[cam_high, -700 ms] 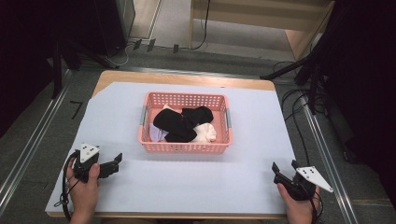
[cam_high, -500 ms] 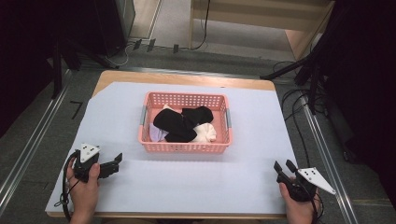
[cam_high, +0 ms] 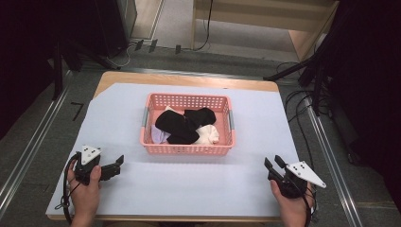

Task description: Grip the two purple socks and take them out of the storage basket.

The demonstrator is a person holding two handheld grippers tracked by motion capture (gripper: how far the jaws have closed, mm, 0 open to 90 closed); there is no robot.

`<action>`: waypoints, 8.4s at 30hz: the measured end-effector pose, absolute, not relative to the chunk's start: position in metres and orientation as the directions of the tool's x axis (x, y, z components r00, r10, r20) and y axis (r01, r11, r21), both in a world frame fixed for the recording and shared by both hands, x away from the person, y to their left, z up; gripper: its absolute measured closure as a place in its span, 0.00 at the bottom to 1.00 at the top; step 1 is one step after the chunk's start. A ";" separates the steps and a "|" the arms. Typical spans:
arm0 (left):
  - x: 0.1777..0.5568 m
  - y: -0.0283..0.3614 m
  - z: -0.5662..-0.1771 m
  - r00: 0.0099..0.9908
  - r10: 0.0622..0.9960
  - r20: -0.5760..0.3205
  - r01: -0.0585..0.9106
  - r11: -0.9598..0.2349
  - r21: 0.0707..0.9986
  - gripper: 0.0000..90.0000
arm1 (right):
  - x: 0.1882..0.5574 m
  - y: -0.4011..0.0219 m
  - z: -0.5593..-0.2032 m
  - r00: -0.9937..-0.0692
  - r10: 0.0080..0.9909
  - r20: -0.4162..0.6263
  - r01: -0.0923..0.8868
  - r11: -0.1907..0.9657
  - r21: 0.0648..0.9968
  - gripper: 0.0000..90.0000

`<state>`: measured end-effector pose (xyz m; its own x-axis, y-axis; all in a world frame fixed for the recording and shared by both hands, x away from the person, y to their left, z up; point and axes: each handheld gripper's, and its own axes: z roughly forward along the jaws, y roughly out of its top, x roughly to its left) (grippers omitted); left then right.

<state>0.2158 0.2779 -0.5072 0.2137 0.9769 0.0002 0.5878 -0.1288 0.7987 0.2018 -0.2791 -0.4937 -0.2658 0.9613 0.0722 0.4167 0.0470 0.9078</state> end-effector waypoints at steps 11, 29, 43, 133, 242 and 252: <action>0.216 0.278 -0.507 0.216 0.976 -0.001 0.588 -0.129 0.799 0.16 | 0.221 -0.249 -0.475 -0.309 0.946 0.102 0.388 0.028 0.921 0.60; 0.216 0.279 -0.507 0.216 0.976 -0.007 0.589 -0.125 0.799 0.16 | 0.264 -0.169 -0.451 -0.468 0.877 0.110 0.390 0.093 0.916 0.60; 0.217 0.279 -0.507 0.217 0.976 -0.008 0.591 -0.125 0.797 0.16 | 0.294 -0.123 -0.459 -0.479 0.868 0.128 0.458 0.123 0.880 0.60; 0.218 0.279 -0.508 0.212 0.977 -0.012 0.602 -0.121 0.789 0.16 | 0.357 -0.095 -0.431 -0.262 0.963 0.061 0.528 0.090 0.844 0.71; 0.216 0.280 -0.507 0.211 0.977 -0.009 0.585 -0.119 0.802 0.15 | 0.326 -0.104 -0.382 -0.490 0.862 0.131 -0.029 -0.167 0.986 0.93; 0.214 0.280 -0.506 0.203 0.979 -0.014 0.566 -0.105 0.818 0.15 | 0.326 -0.133 -0.377 -0.425 0.897 0.118 -0.069 -0.162 0.984 0.93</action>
